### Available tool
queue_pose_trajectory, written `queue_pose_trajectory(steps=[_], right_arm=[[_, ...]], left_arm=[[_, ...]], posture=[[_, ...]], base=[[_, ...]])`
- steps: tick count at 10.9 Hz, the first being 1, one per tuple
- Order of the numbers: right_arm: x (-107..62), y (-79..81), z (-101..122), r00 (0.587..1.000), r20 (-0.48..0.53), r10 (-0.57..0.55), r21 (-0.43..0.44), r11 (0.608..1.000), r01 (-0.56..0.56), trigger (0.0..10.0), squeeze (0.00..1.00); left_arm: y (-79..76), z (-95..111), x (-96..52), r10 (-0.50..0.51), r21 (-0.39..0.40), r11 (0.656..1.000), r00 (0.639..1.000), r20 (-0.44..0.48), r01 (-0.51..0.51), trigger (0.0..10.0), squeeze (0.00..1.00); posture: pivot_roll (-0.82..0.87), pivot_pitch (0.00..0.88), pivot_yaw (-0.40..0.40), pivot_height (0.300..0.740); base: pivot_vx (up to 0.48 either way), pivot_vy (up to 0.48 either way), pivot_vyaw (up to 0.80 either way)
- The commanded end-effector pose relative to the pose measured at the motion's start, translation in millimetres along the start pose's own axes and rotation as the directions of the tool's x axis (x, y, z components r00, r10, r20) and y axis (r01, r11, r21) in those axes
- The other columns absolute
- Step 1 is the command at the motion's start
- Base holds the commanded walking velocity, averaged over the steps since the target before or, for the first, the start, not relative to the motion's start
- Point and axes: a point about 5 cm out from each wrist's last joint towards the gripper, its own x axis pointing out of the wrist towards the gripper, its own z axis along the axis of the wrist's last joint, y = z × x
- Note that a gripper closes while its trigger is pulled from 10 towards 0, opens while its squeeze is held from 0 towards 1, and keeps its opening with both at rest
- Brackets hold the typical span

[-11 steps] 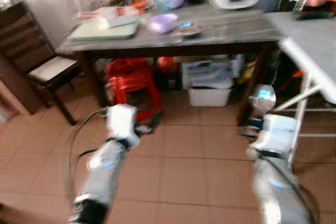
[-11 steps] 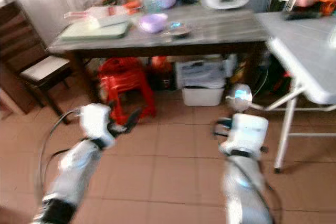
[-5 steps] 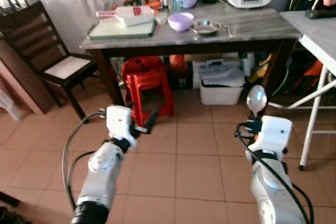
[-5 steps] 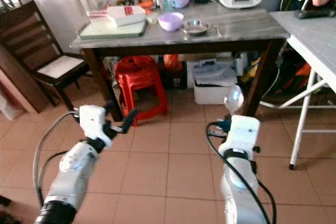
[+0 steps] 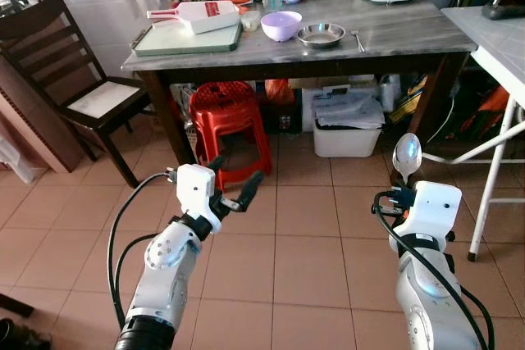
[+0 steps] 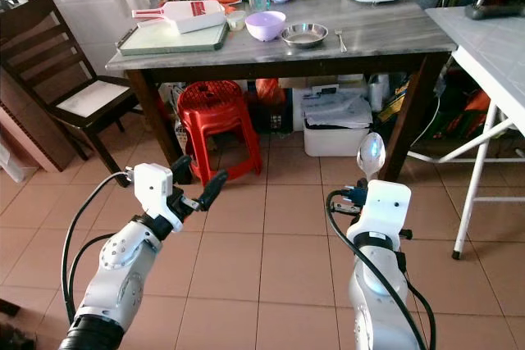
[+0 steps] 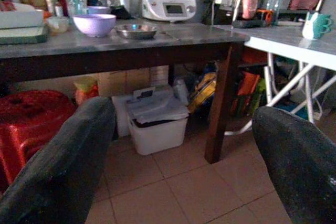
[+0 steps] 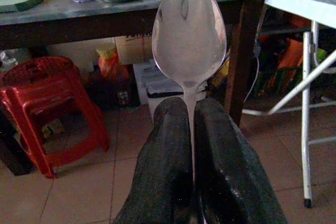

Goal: Setting the table

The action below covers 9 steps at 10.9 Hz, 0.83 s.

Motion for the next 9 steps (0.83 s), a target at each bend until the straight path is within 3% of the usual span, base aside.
queue_pose_trajectory(steps=[1, 9], right_arm=[[-0.1, 3.3, 6.0, 0.999, 0.03, 0.012, 0.009, 1.0, -0.013, 10.0, 0.0], [0.4, 4.2, 7.2, 0.999, 0.041, 0.025, -0.009, 1.0, -0.024, 10.0, 0.0]], left_arm=[[2.3, 3.3, -1.3, 0.0, 0.011, 1.0, 1.0, 0.003, 0.0, 10.0, 0.0], [-0.2, 1.3, -2.2, -0.01, 0.003, 1.0, 1.0, -0.004, 0.01, 10.0, 0.0]], posture=[[-0.02, 0.0, 0.098, 0.74], [-0.02, 0.0, 0.093, 0.74]], base=[[0.33, 0.0, 0.0], [0.345, 0.0, 0.0]])
